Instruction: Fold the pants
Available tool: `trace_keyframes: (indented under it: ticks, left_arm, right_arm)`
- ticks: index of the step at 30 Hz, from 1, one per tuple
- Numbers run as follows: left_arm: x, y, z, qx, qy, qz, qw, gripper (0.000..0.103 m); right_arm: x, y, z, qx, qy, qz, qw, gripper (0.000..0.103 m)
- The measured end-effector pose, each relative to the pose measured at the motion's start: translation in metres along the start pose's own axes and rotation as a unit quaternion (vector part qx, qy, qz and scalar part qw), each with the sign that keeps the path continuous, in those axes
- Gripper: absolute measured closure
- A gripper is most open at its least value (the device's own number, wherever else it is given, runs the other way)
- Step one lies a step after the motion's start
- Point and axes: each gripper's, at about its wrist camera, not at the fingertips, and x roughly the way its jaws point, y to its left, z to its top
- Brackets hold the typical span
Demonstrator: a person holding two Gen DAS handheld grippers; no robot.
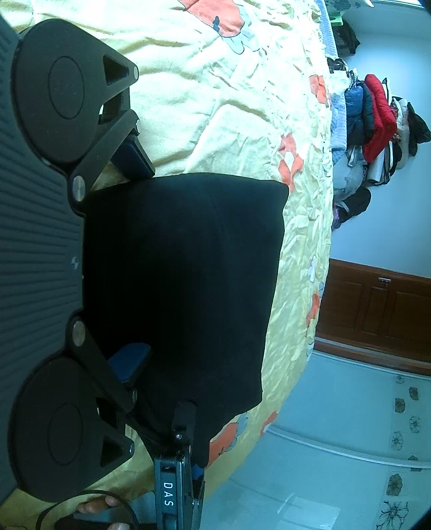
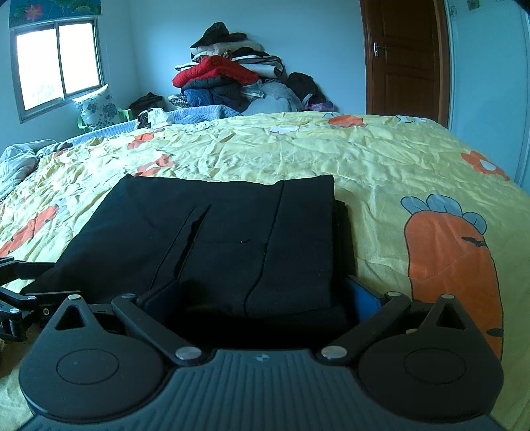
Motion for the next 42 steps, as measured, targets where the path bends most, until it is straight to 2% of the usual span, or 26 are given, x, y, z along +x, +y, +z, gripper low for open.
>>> trace_keyframes:
  ticks: [6,10,14,17,19,22,25,29,32,34,36,38,40,41,42]
  left_arm:
    - [-0.005,0.013,-0.001,-0.036,-0.013,-0.030,0.9988,0.000]
    - [-0.013,0.037,-0.001,-0.112,-0.036,-0.059,0.9913,0.000]
    - [-0.014,0.064,0.013,-0.162,-0.030,-0.049,0.9852,0.000]
    - [-0.001,0.086,0.025,-0.198,0.007,-0.085,0.9764,0.000]
    - [0.005,0.098,0.032,-0.221,0.020,-0.117,0.9680,0.001]
    - [0.017,0.112,0.038,-0.248,0.042,-0.172,0.9524,0.000]
    - [0.029,0.116,0.041,-0.254,0.053,-0.214,0.9418,0.000]
    - [0.040,0.109,0.045,-0.227,0.068,-0.245,0.9401,0.000]
    - [0.048,0.102,0.047,-0.215,0.066,-0.255,0.9402,0.000]
    - [0.055,0.096,0.049,-0.213,0.063,-0.258,0.9403,0.000]
    - [0.059,0.089,0.050,-0.211,0.056,-0.254,0.9422,0.001]
    - [0.062,0.083,0.050,-0.209,0.049,-0.245,0.9453,0.003]
    - [0.063,0.077,0.050,-0.206,0.048,-0.234,0.9488,0.012]
    - [0.064,0.075,0.051,-0.206,0.049,-0.220,0.9522,0.029]
    - [0.063,0.076,0.051,-0.202,0.052,-0.203,0.9568,0.055]
  right_arm:
    - [0.001,0.002,0.000,0.002,0.000,-0.001,1.000,0.000]
    - [0.000,-0.004,0.000,0.012,-0.001,0.013,1.000,0.000]
    - [-0.001,-0.020,0.006,0.015,0.011,0.062,0.998,0.000]
    - [0.001,-0.046,0.013,0.056,0.021,0.122,0.991,0.000]
    - [0.004,-0.068,0.020,0.104,0.030,0.161,0.981,0.000]
    - [0.008,-0.102,0.029,0.168,0.042,0.164,0.971,0.000]
    - [0.024,-0.132,0.029,0.213,0.061,0.232,0.947,0.000]
    - [0.045,-0.143,0.036,0.233,0.096,0.342,0.905,0.000]
    - [0.059,-0.137,0.042,0.226,0.117,0.380,0.889,0.000]
    - [0.067,-0.136,0.047,0.238,0.116,0.388,0.883,0.000]
    - [0.071,-0.131,0.049,0.243,0.109,0.376,0.888,0.000]
    - [0.072,-0.126,0.051,0.236,0.098,0.354,0.899,0.000]
    - [0.070,-0.116,0.051,0.218,0.091,0.325,0.916,0.001]
    - [0.069,-0.112,0.052,0.212,0.090,0.308,0.923,0.009]
    - [0.064,-0.109,0.051,0.203,0.090,0.283,0.933,0.027]
